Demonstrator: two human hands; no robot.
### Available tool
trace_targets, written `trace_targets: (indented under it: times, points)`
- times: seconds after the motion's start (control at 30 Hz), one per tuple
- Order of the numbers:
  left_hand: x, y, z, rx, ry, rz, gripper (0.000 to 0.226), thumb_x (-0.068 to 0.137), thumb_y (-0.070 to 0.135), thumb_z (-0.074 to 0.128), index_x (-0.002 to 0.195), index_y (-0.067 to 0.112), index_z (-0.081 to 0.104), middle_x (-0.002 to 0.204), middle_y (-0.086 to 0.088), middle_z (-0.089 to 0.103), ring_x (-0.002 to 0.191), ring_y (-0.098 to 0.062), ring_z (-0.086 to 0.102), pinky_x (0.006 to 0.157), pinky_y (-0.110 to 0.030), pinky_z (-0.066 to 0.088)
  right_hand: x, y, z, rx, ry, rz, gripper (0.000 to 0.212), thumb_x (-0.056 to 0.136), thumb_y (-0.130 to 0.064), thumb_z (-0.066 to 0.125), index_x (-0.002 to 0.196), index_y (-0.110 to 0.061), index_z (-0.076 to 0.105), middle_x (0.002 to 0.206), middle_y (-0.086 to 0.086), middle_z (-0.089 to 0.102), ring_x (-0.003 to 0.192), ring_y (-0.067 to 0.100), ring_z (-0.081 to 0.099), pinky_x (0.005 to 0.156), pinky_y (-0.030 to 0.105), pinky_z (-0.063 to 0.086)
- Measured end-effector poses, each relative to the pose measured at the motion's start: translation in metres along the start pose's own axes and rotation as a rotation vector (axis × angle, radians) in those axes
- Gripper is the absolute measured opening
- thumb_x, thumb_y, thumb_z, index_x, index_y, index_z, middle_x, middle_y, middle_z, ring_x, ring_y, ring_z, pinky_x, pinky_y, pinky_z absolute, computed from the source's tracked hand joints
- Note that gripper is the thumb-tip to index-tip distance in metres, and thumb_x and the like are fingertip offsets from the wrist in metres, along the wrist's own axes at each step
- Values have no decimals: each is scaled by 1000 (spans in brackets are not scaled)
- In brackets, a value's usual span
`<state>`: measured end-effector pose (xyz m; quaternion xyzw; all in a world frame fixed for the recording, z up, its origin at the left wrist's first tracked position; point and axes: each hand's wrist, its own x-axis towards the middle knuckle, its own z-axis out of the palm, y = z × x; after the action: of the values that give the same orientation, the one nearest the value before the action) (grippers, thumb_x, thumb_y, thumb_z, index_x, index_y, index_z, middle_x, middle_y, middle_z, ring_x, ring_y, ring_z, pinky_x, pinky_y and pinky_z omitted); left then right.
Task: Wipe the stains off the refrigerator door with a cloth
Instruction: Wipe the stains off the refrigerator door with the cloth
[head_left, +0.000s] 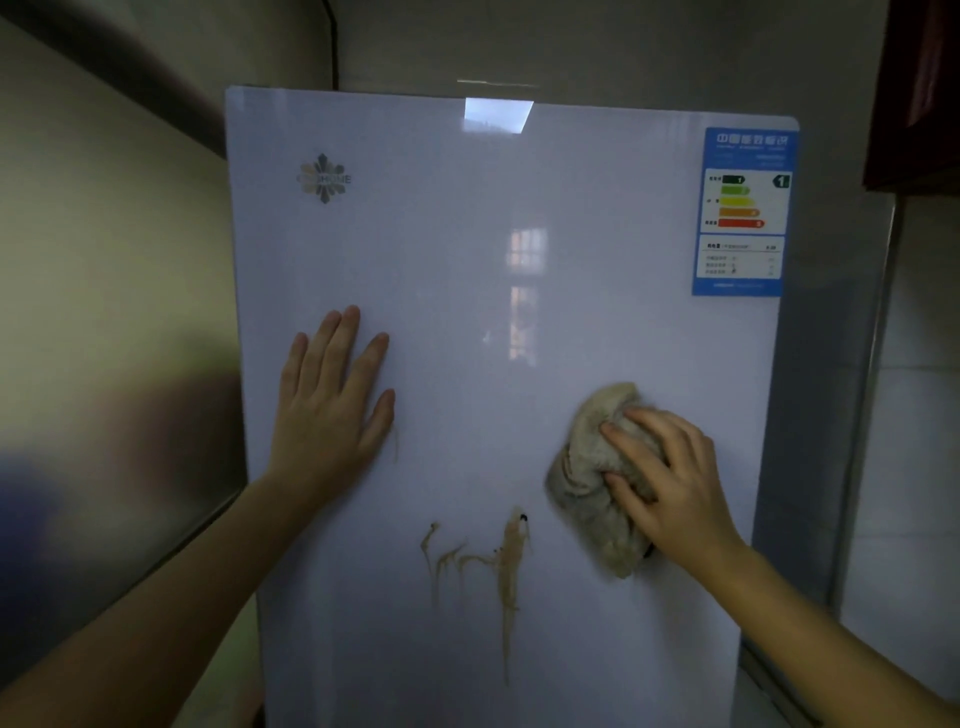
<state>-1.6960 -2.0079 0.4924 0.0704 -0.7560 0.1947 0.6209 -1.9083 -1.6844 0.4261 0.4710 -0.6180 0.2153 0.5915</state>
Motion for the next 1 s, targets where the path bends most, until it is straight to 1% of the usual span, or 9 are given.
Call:
trace_targets:
  times: [0.1,0.2,0.37,0.47,0.63,0.7,0.87,0.93,1.0]
  points:
    - [1,-2,-3,-5,-31,4,58,100,39,44,150,9,46,164,-20,32,153,-37,28,126,-51,16,-24,-8,1,7,-87,-100,45,98,-34,62,140,-21,57,142,10,52,126,34,52,102,48,45]
    - [0,-8,-9,-39,-37,24,56,100,38,44,145,6,53,161,-22,37,150,-38,34,124,-51,22,-22,-10,1,10,-73,-94,41,99,-32,59,137,-18,60,140,11,53,125,34,52,101,47,45]
    - [-22,-25,-16,-14,10,16,50,100,33,48,137,2,60,155,-26,44,143,-42,43,115,-50,34,16,-30,12,27,-17,-64,40,96,-27,62,134,-16,64,137,13,55,123,35,53,102,41,38]
    - [-46,-31,-15,-11,11,-55,50,100,33,49,137,2,59,155,-25,44,143,-42,42,115,-49,34,49,-49,21,62,-9,-95,40,94,-28,65,133,-16,66,135,14,59,123,35,52,98,44,41]
    - [-77,-37,-7,-12,11,-39,52,100,32,49,141,1,56,155,-27,44,143,-42,41,118,-50,31,99,-90,41,142,12,-143,42,91,-27,72,131,-17,67,132,13,61,121,34,54,95,43,41]
    - [-79,-38,-4,-10,18,-28,52,100,32,52,142,2,56,155,-26,44,144,-41,40,119,-50,30,107,-110,53,169,-8,-196,41,90,-27,73,129,-18,68,131,13,62,119,34,55,93,43,42]
    - [-80,-42,-1,-1,50,-10,51,99,30,56,143,4,57,154,-26,45,144,-39,41,119,-50,35,75,-143,78,189,-127,-489,37,91,-27,66,127,-21,70,129,11,66,118,31,55,92,42,44]
    - [-80,-41,0,-3,73,-5,51,98,29,57,142,4,57,154,-26,46,144,-38,42,118,-51,36,72,-139,79,186,-134,-533,35,91,-27,66,125,-21,71,128,11,67,117,29,56,91,41,44]
    - [-80,-41,1,-3,86,-4,51,98,28,56,143,4,57,154,-26,46,145,-37,41,119,-50,36,83,-132,75,177,-105,-502,37,89,-26,68,126,-21,70,128,11,66,116,30,56,90,41,46]
